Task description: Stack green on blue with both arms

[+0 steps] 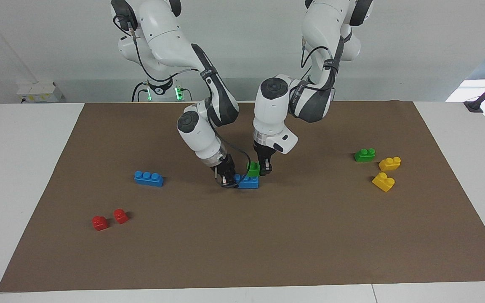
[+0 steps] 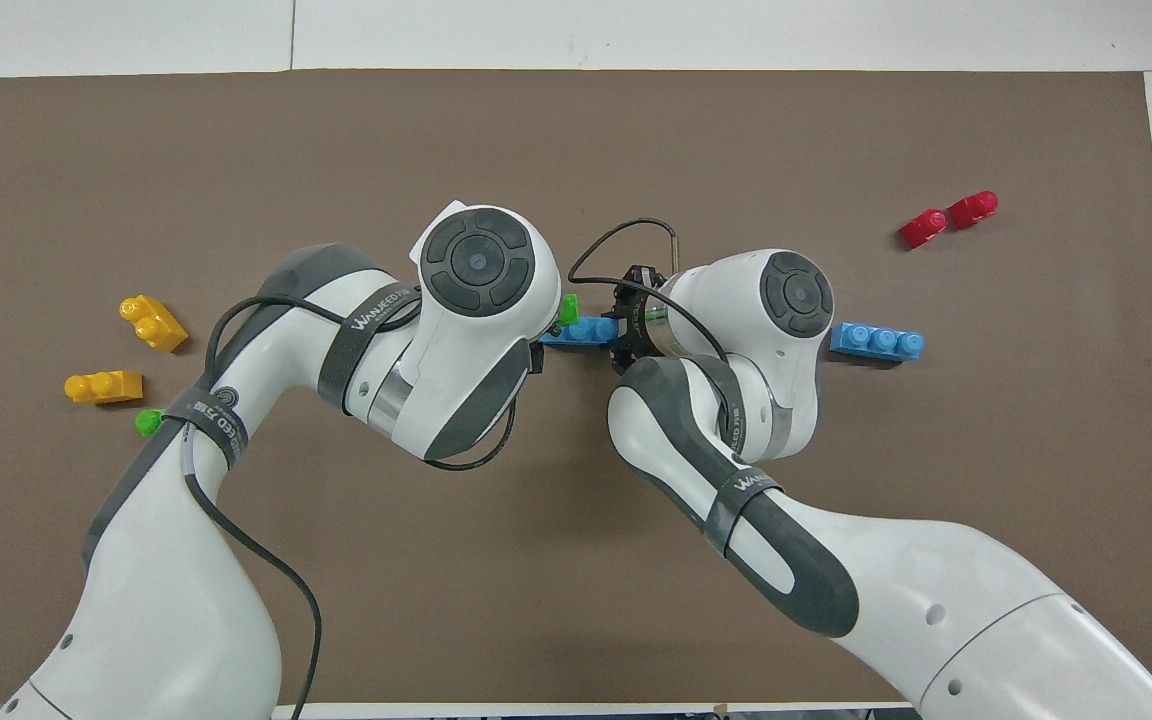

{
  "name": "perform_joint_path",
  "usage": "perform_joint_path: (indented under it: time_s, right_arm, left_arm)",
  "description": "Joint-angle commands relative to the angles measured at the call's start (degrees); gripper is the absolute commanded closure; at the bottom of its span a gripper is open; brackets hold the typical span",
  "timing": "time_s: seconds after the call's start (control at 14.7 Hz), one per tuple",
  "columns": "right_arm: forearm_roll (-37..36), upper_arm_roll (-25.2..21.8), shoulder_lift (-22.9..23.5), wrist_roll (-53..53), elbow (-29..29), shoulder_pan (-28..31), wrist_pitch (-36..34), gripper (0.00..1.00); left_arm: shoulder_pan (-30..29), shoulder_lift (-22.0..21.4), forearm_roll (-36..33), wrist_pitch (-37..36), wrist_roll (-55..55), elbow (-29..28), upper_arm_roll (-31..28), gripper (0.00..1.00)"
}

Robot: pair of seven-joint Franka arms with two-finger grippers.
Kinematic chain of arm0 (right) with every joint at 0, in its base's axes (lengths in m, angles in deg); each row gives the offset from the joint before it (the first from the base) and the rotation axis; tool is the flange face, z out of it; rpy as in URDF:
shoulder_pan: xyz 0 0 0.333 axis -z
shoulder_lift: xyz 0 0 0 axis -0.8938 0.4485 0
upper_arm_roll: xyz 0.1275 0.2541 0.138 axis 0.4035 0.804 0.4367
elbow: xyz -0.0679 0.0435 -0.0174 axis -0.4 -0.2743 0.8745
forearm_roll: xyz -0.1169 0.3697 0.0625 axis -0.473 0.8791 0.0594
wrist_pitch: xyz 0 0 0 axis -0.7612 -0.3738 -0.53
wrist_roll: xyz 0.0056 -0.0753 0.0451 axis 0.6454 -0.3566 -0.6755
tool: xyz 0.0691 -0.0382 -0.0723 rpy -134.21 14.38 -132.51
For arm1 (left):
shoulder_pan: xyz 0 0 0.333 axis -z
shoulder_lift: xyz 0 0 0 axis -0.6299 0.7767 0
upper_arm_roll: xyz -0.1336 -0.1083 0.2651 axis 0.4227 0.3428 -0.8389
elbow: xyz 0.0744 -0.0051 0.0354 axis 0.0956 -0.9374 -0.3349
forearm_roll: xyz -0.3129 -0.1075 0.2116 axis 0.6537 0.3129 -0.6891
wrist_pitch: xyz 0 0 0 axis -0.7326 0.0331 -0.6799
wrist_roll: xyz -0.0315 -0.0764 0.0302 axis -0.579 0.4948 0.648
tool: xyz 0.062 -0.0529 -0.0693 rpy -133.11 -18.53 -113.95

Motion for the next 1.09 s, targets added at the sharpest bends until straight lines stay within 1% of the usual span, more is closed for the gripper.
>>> perform_joint_path:
  time_s: [0.0,0.41,0.89,1.02]
  right_arm:
    - [1.1,-0.08,-0.59,-1.15,1.94,-0.13,1.93,1.0]
    - [1.1,-0.08,-0.59,-1.15,1.94,-0.04,2.02,1.0]
    - [1.01,-0.08,-0.59,-1.24,1.94,-0.04,2.02,1.0]
    - [1.01,-0.08,-0.59,-1.24,1.94,0.04,2.02,1.0]
  left_arm:
    - [1.91,0.83,-1.15,1.02,-0.78,0.15,-0.4,1.0]
    - [4.02,0.48,-0.98,2.59,-1.84,-3.8,-0.49,1.0]
    - [3.58,1.54,-1.41,5.32,-1.93,-4.34,-0.67,1.0]
    - [3.32,1.54,-3.08,6.64,-1.93,-5.39,-0.67,1.0]
